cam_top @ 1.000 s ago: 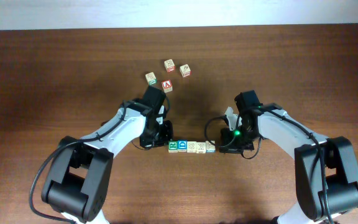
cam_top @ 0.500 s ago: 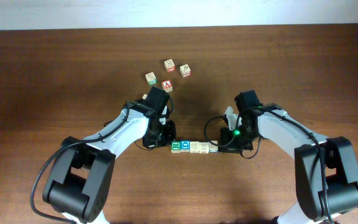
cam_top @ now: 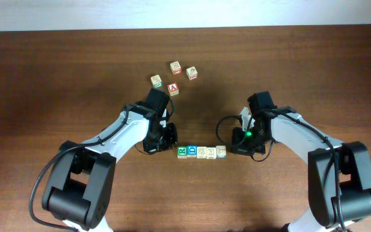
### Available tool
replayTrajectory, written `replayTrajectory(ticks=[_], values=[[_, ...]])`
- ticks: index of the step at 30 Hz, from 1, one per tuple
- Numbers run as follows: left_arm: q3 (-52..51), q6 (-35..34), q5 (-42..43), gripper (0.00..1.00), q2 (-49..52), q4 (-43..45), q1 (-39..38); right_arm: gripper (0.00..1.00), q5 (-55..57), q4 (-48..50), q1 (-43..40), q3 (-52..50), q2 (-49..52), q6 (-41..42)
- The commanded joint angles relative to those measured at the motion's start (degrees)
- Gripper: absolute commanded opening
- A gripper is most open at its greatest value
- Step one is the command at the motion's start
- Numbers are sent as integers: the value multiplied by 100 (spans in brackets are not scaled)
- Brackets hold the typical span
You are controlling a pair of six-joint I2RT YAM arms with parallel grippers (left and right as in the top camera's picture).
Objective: Rotate 5 blocks
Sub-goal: 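Squeeze the block row inward from both ends with both grippers, then hold the row clamped between the left and right grippers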
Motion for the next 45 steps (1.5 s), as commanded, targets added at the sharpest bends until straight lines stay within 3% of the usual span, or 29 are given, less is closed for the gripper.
replayTrajectory(ticks=[1, 17, 23, 28, 34, 45], values=[[-57, -131, 214, 0, 20, -39, 4, 4, 31, 0, -26, -24, 52, 28], [-76, 1429, 546, 0, 20, -79, 66, 4, -251, 44, -35, -28, 52, -566], [-101, 2092, 1545, 0, 20, -98, 367, 4, -256, 46, -37, -28, 52, -579], [-245, 2059, 1587, 0, 20, -83, 369, 4, -297, 44, -37, -28, 52, -601], [-664, 1495, 1587, 0, 31, 293, 369, 4, -341, 46, -37, -28, 52, -599], [-669, 1504, 1674, 0, 28, 658, 369, 4, -339, 63, -37, -28, 52, -599]])
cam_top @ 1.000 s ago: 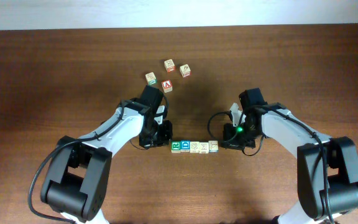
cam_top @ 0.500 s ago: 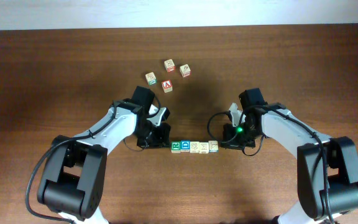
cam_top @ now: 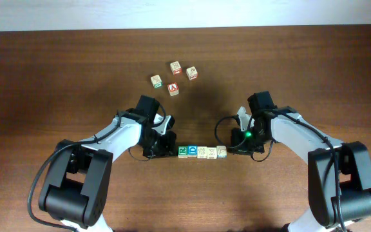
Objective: Rotate 5 blocks
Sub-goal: 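Hold the row clamped between the left and right grippers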
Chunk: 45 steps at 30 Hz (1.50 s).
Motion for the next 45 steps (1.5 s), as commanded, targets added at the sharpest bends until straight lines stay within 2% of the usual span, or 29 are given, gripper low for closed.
replayTrajectory(ticks=[1, 12, 17, 22, 45], values=[[-26, -52, 120, 0, 28, 111, 9, 4, -72, 35, -37, -28, 52, -81], [-26, 37, 125, 0, 28, 240, 11, 4, -72, 33, -37, -28, 52, -79], [61, 623, 518, 0, 0, 225, 52, 4, -72, 28, -37, -28, 52, -35], [59, 798, 531, 0, -52, 105, 157, 4, -74, 9, -35, -28, 52, -35], [59, 651, 527, 0, -52, 214, 66, 4, -116, -55, -31, -31, 52, 116]])
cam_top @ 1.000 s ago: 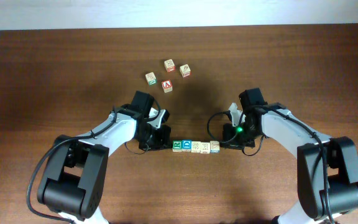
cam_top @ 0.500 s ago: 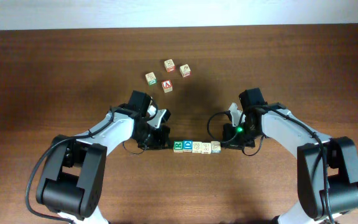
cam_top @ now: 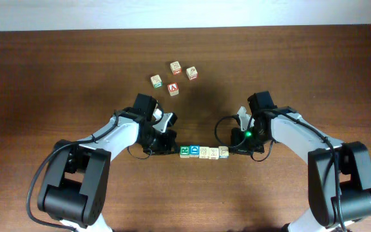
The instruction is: Rotate 5 blocks
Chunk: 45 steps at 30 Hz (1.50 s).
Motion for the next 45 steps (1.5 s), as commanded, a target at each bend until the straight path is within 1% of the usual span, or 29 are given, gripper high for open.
replayTrajectory(ticks=[1, 9, 14, 20, 26, 28, 34, 41, 45], values=[[59, -13, 107, 0, -52, 22, -52, 4, -111, -92, -31, -31, 52, 46], [59, -13, 105, 0, -52, 37, -52, 4, -109, -260, -42, -142, 55, 44], [57, -11, 105, 0, -52, 55, -52, 4, -208, -256, -315, -262, 55, 42], [59, -11, 105, 0, -52, 59, -52, 4, -828, -79, -407, -264, 55, -328], [57, -11, 105, 0, -52, 61, -52, 4, -927, -4, -407, -354, 55, -321], [57, -11, 105, 0, -52, 61, -52, 4, -992, 221, -407, -555, 57, -254], [57, -11, 105, 0, -52, 61, -52, 4, -1154, 391, -407, -627, 57, -254], [57, -11, 105, 0, -52, 59, -52, 4, -1067, 433, -417, -627, 57, -260], [57, -11, 105, 0, -52, 59, -52, 4, -966, 332, -487, -627, 57, -483]])
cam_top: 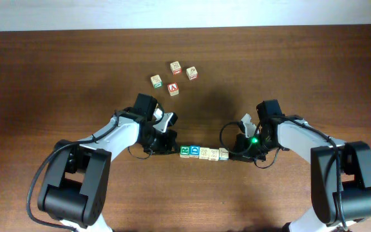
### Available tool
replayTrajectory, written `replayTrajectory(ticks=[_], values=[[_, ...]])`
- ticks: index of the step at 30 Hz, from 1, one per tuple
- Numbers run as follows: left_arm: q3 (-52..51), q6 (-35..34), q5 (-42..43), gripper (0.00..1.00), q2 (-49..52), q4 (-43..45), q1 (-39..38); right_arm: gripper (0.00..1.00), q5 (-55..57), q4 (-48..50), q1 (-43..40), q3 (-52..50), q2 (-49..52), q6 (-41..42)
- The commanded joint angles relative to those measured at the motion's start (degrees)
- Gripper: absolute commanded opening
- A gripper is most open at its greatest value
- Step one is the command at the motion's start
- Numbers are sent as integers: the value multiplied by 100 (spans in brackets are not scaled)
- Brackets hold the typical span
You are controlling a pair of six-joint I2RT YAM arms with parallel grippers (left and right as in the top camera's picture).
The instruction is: Rotate 5 blocks
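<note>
Five lettered wooden blocks form a row in the middle of the table, its right end sagging slightly toward the front. A green-faced block is at the left end, with a blue-faced one beside it. My left gripper sits low at the left end of the row, close to the green block. At the right end, my right gripper is against or just beside the last block. From overhead the fingers of both are hidden under the wrists.
Several loose blocks lie at the back: one with green, one with red, and two more. The table's far edge runs along the top. Both arms reach in from the front corners.
My right wrist has shifted a little to the right and toward the front, still at the row's right end. The left arm and the row look unchanged.
At first the row lay straight, with my left gripper just behind its left end and my right at its right end. Then the left gripper was down at the left end. After that the row sat slightly further right and tilted, as it does now.
</note>
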Motion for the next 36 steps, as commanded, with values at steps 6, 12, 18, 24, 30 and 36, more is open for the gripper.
replayTrajectory(ticks=[6, 12, 18, 24, 30, 36], values=[[59, -11, 129, 0, -52, 17, -20, 4, -133, -162, -415, -28, 37, -505], [57, -11, 129, 0, -52, 20, -20, 4, -511, -229, -485, -28, 37, -778], [57, -11, 129, 0, -52, 37, -20, 4, -581, -216, -483, -31, 37, -774], [57, -11, 129, 0, -52, 63, -20, 4, -577, -164, -483, -31, 37, -704], [59, -11, 129, 0, -52, 72, -20, 4, -573, -120, -444, -31, 44, -601], [57, -11, 129, 0, -52, 72, -20, 4, -533, -31, -214, -31, 44, -404]])
